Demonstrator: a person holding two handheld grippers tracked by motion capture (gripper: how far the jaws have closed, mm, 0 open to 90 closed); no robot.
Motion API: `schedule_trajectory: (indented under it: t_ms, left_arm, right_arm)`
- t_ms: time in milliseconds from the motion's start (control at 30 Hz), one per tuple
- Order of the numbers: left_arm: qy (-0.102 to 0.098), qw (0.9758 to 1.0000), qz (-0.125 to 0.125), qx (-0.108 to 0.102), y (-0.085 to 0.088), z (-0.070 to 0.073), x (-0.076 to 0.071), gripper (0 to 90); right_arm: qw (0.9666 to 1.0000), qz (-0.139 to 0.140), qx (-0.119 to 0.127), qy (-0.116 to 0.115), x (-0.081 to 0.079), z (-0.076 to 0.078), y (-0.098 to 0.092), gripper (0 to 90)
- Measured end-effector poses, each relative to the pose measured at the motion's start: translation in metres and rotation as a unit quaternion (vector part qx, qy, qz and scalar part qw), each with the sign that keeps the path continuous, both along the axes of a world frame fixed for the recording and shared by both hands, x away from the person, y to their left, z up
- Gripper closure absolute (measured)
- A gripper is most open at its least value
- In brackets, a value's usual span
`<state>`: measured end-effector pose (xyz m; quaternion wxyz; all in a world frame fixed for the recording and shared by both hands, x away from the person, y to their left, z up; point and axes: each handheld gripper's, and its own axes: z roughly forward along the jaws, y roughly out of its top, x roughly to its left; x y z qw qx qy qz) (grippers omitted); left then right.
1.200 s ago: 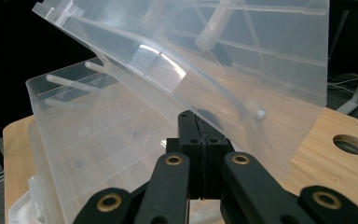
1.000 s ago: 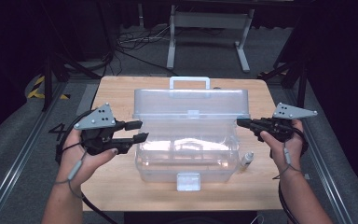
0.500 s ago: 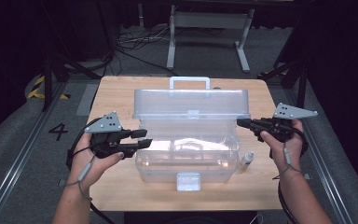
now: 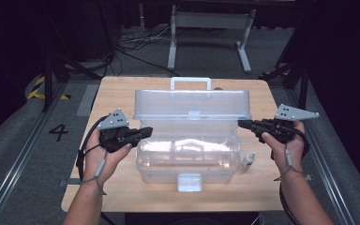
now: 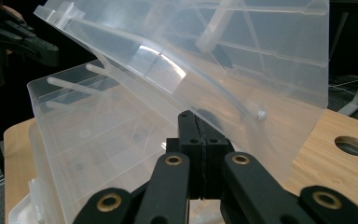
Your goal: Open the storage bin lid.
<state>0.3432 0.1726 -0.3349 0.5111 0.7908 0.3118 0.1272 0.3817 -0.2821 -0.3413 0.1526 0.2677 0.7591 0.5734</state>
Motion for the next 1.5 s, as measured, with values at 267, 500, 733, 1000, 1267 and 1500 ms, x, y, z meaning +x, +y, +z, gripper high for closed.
schedule_trajectory:
  t_ms: [267, 500, 733, 1000, 1267, 1500]
  left_arm:
    - [-0.024, 0.9992, 0.023, -0.021, 0.001, 0.004, 0.005, 89.9]
    - [-0.039, 0.998, 0.042, -0.026, 0.005, 0.01, 0.009, 89.9]
    - [-0.044, 0.9973, 0.054, -0.022, 0.004, 0.013, 0.013, 89.9]
    - [-0.044, 0.9972, 0.059, -0.013, 0.005, 0.02, 0.021, 89.8]
    - [-0.044, 0.9968, 0.067, -0.008, 0.004, 0.026, 0.028, 89.8]
    - [-0.046, 0.9964, 0.071, -0.006, 0.003, 0.03, 0.035, 89.8]
  right_arm:
    - [1.0, -0.001, 0.0, -0.001, 0.0, 0.0, 0.0, 90.0]
    - [1.0, -0.001, -0.001, -0.001, 0.001, 0.001, 0.001, 90.0]
    - [1.0, -0.004, 0.0, -0.004, 0.002, 0.003, 0.001, 90.0]
    - [0.9999, -0.009, 0.005, -0.007, 0.006, 0.006, 0.002, 90.0]
    - [0.9997, -0.014, 0.013, -0.013, 0.009, 0.011, 0.002, 90.0]
    - [0.9992, -0.02, 0.007, -0.032, 0.0, 0.016, -0.001, 90.0]
